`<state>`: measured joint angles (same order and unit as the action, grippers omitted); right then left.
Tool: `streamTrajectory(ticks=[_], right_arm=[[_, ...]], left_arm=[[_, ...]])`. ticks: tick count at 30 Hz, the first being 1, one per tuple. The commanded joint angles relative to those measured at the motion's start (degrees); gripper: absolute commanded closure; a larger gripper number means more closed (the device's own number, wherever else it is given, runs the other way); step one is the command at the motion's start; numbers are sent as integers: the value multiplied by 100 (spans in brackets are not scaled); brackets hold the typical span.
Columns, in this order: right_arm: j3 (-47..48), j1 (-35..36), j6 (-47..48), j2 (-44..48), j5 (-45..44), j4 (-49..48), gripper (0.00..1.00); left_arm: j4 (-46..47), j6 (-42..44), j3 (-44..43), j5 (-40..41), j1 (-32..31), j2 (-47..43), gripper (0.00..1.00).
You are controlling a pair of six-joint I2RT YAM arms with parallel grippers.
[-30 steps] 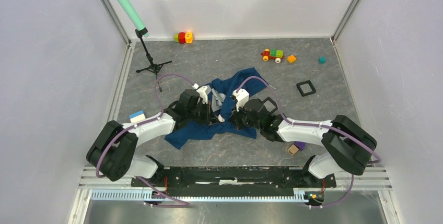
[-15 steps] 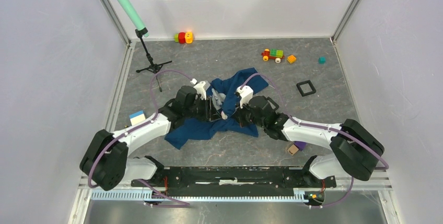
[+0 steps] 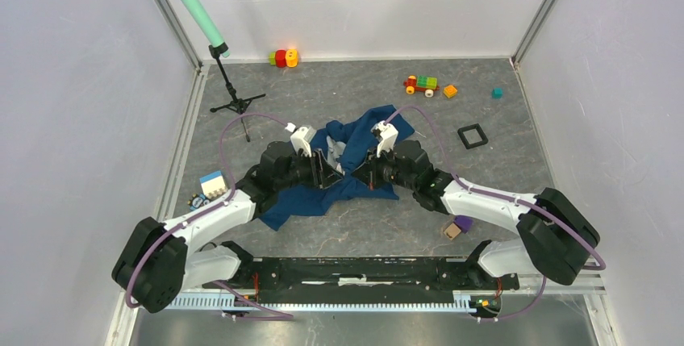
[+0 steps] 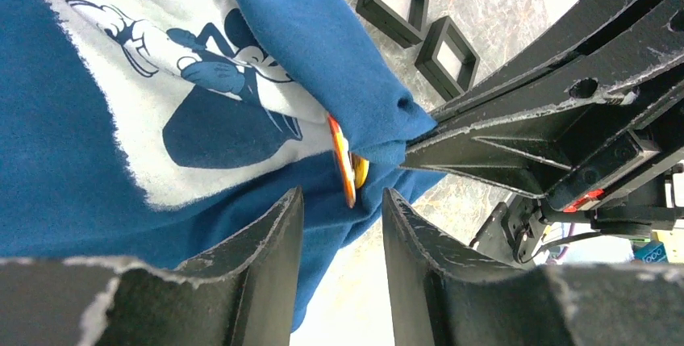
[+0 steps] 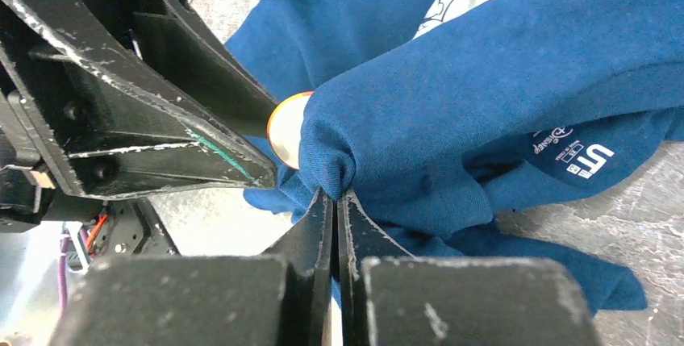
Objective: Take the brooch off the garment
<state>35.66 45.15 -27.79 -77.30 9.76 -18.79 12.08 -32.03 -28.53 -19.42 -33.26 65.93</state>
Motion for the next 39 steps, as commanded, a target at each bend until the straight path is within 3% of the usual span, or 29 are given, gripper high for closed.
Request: streamTrajectory(ticks=[1, 5, 13, 19, 25, 29, 31, 36, 39], right_arm=[[178, -23, -307, 86, 389, -467, 98], [144, -24, -349, 31, 492, -572, 98], [42, -97, -265, 57, 457, -468, 98], [195, -164, 569, -27, 323, -56, 93], [434, -164, 1324, -258, 185, 187, 86], [451, -171, 1419, -278, 68, 192, 69], [438, -173, 1397, -278, 129, 135, 69], [318, -283, 1339, -91, 543, -72, 49], [87, -422, 1278, 62, 1110, -469, 43]], left_arm=[[420, -149, 38, 152, -14, -119, 54], [494, -181, 13, 177, -17, -63, 55], [-254, 68, -268, 530, -14, -125, 97], [-2057, 337, -1046, 742, -14, -187, 98], [-3654, 703, -2127, 269, -14, 439, 98], [-4428, 938, -2708, 372, -19, 681, 98], [-4487, 977, -2799, 297, -14, 727, 98], [-4990, 1361, -3234, -846, 103, 1133, 98], [-5344, 1602, -3480, -1097, 108, 1339, 98]])
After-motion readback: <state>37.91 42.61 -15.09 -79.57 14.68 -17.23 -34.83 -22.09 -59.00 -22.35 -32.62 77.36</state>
